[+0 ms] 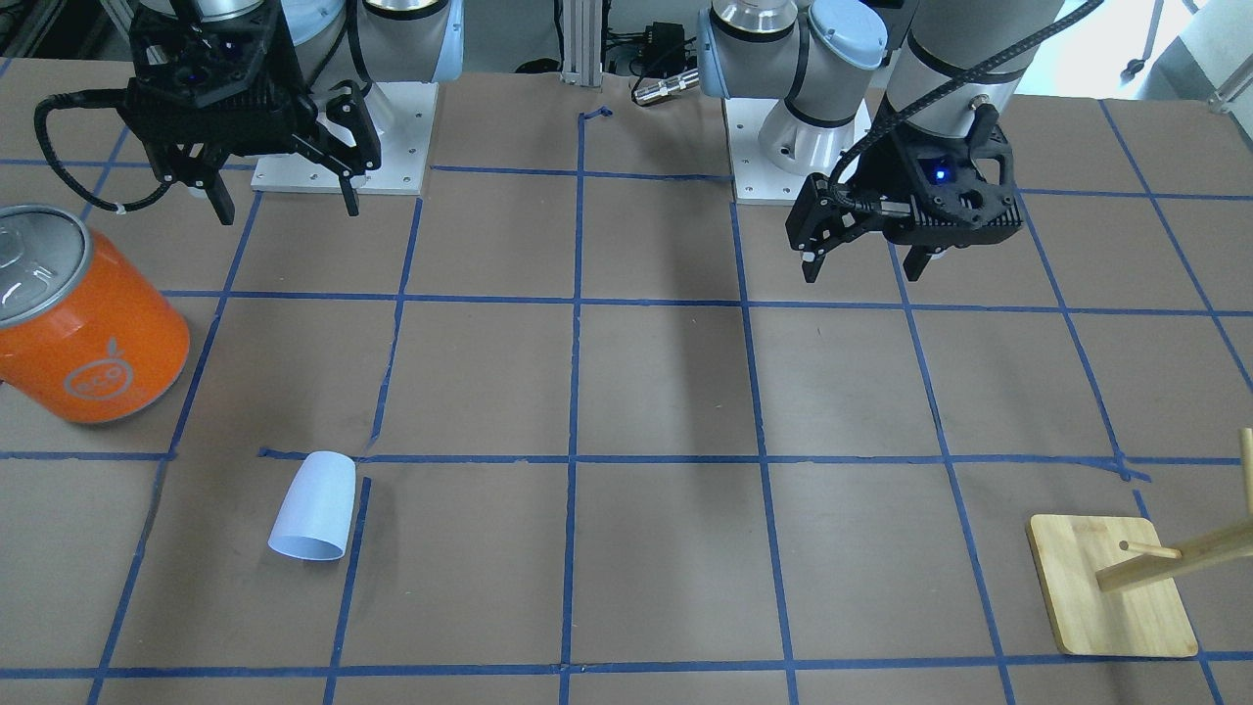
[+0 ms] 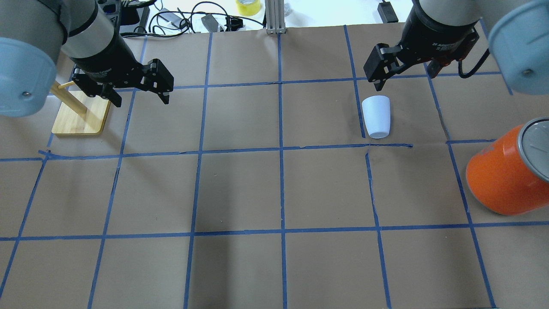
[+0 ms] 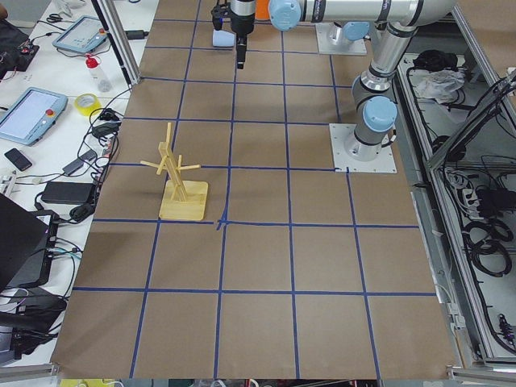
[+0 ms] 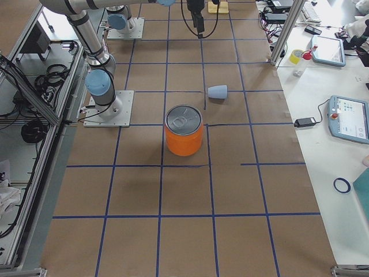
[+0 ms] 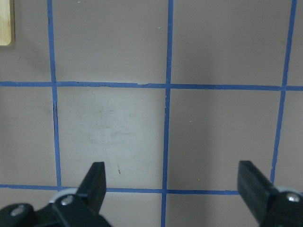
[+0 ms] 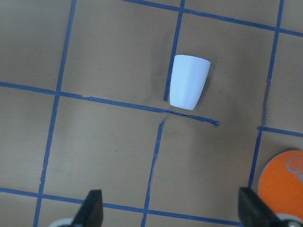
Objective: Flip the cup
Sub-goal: 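Move the right gripper down toward the upside-down white cup, then lower the right gripper over the white cup and close on it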
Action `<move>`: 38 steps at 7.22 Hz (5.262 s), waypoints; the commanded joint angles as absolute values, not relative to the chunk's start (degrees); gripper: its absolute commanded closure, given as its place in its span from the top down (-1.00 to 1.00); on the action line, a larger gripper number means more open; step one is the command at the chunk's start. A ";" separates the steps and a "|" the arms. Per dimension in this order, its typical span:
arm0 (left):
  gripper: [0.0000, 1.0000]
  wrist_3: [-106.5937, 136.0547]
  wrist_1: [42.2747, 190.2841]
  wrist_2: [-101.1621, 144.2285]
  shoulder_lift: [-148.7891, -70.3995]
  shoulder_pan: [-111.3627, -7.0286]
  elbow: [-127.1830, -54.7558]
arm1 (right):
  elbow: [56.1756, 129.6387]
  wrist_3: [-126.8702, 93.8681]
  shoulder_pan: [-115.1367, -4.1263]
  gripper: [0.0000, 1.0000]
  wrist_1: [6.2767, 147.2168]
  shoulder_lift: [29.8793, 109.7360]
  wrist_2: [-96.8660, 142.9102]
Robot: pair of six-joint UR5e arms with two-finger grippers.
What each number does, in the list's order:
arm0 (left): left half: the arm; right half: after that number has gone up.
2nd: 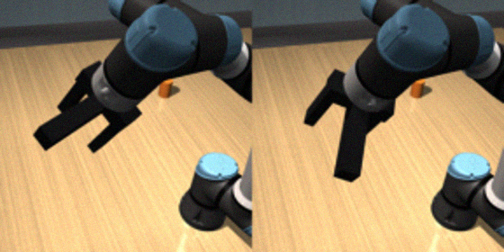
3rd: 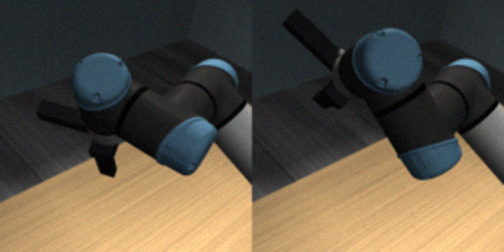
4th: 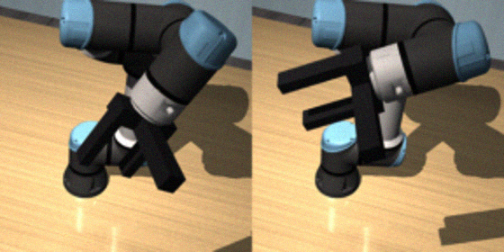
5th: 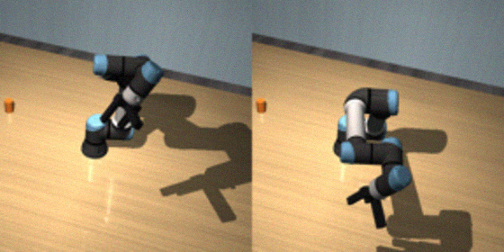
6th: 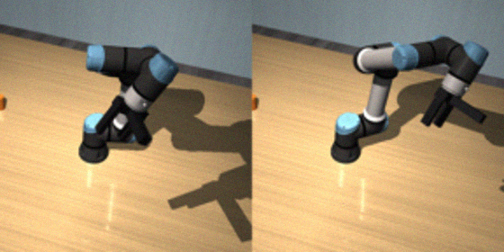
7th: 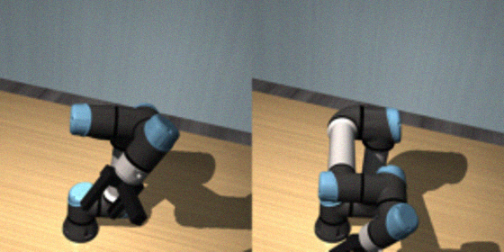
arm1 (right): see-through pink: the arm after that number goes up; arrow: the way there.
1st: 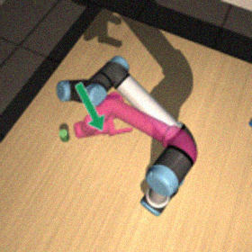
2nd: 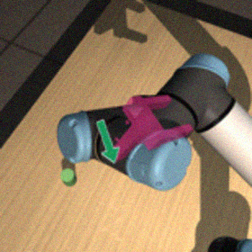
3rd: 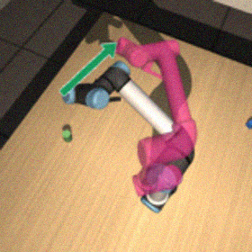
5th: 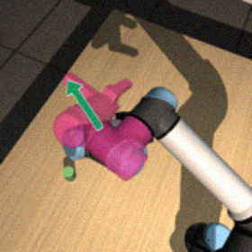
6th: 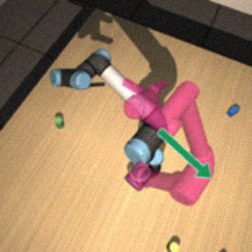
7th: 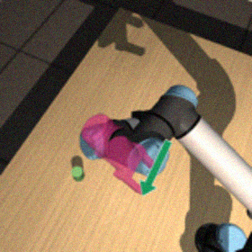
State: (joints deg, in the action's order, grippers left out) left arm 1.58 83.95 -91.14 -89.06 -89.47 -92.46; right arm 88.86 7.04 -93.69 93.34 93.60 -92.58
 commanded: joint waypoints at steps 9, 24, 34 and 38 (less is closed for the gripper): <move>1.00 1.41 83.59 -93.41 -89.03 -89.47 -94.65 | 89.99 7.29 -93.52 1.00 95.52 92.21 -92.20; 1.00 1.41 83.23 -94.22 -88.51 -89.47 -94.40 | 91.67 6.94 -87.19 1.00 120.50 66.01 -90.26; 1.00 0.88 84.11 -95.36 -87.01 -88.68 -93.96 | 97.55 5.37 -84.99 0.99 129.02 61.97 -89.74; 1.00 -0.70 84.20 -94.66 -86.84 -88.59 -93.69 | 97.47 -0.16 -84.99 0.95 133.40 59.77 -89.21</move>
State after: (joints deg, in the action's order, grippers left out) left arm -0.53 84.15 -94.66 -86.86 -88.60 -93.79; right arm 97.47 1.29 -84.99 131.43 60.71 -89.26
